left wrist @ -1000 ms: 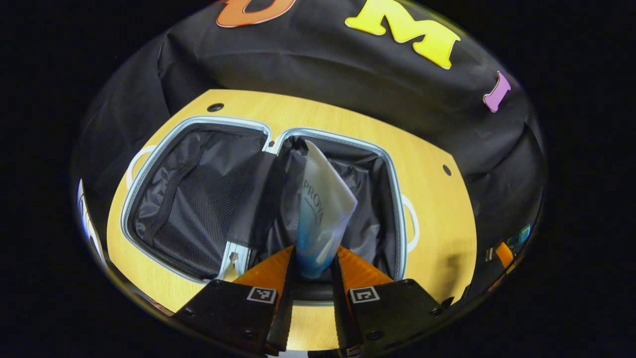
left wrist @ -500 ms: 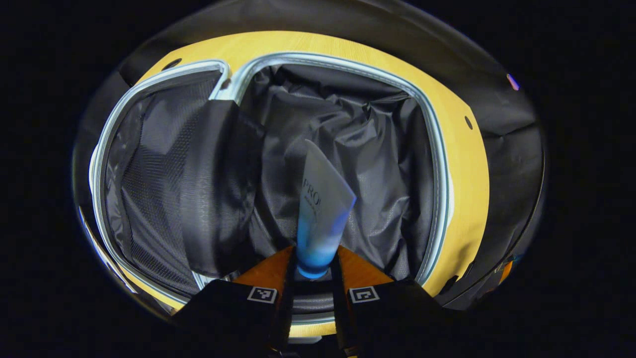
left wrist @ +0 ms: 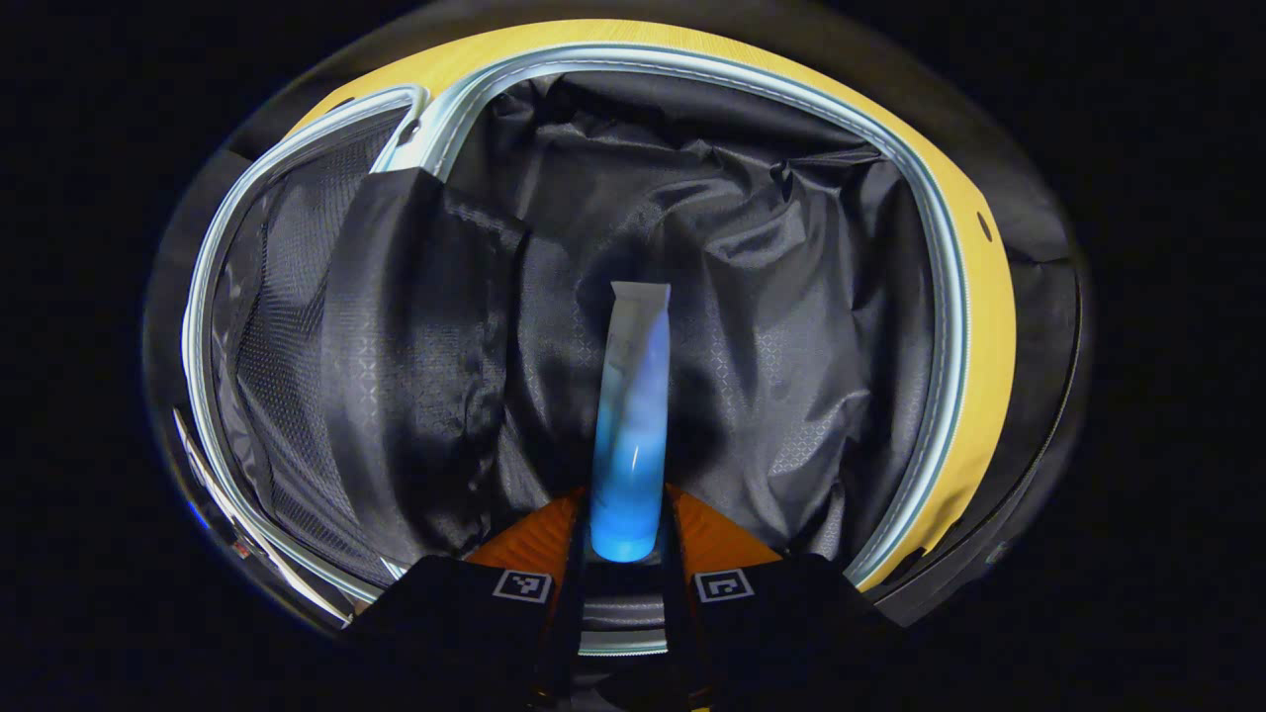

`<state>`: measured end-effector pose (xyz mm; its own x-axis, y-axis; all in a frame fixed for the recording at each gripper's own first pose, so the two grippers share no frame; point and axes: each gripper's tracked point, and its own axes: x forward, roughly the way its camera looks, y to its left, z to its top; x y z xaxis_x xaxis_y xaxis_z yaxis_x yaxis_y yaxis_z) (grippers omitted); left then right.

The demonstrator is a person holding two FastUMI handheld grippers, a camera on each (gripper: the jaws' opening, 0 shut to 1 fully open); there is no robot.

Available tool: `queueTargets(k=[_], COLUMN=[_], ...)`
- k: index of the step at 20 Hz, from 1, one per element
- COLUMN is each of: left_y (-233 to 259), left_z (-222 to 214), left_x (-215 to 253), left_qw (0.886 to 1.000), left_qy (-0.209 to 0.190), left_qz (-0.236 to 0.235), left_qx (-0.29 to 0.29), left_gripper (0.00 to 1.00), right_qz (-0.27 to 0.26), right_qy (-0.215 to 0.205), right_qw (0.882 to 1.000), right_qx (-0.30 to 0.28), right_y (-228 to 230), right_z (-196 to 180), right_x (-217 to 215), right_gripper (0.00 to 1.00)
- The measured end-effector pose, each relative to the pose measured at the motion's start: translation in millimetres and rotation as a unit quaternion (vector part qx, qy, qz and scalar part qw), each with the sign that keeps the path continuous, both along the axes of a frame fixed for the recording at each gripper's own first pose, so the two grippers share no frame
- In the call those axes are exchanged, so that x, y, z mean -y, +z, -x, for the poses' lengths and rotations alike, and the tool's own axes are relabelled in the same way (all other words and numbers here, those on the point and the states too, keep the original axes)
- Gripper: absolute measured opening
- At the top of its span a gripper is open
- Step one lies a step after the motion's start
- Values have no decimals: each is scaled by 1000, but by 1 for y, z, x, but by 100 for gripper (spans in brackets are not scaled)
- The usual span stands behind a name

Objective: First open the suitcase, pack the skin care products into it, and then close the suitcase.

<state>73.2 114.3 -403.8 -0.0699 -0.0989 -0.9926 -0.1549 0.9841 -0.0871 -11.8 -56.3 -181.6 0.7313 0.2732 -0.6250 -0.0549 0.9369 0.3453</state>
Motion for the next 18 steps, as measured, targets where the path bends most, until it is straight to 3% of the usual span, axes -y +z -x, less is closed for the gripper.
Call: queueTargets(k=[1, 2, 4, 5, 8, 9, 10, 11, 12, 18], left_y=[1, 0, 0, -2, -1, -1, 1, 2, 4, 46], left_z=[-2, -3, -3, -3, -3, -3, -2, 0, 0, 7], left_x=[0, 0, 1, 2, 1, 2, 3, 3, 3, 13], left_qw=[1000, 1000, 1000, 1000, 1000, 1000, 1000, 1000, 1000, 995], left_qy=[-1, -5, -2, -1, -1, 2, 8, 10, 13, -3], left_qz=[-2, -5, -12, -11, -16, -11, -9, -7, -2, 40], left_qx=[0, 1, -1, -1, 5, 7, 13, 13, 20, 91], left_gripper=[39, 46, 46, 42, 46, 54, 55, 76, 89, 96], right_qz=[1, 1, 5, 6, 12, 15, 16, 17, 17, 21], right_qy=[-3, -8, -13, -15, -12, -5, 3, 12, 21, 104], right_qw=[1000, 1000, 1000, 1000, 1000, 1000, 1000, 1000, 1000, 994], right_qx=[0, 0, -3, -4, -3, -3, -2, -1, 0, -11], right_y=[0, 0, -2, -2, -1, 0, 1, 3, 4, 8], right_z=[0, 2, 5, 6, 7, 7, 6, 4, 2, -17], right_x=[3, 6, 12, 14, 14, 10, 5, -2, -9, -82], right_gripper=[35, 35, 35, 35, 35, 35, 35, 32, 32, 35])
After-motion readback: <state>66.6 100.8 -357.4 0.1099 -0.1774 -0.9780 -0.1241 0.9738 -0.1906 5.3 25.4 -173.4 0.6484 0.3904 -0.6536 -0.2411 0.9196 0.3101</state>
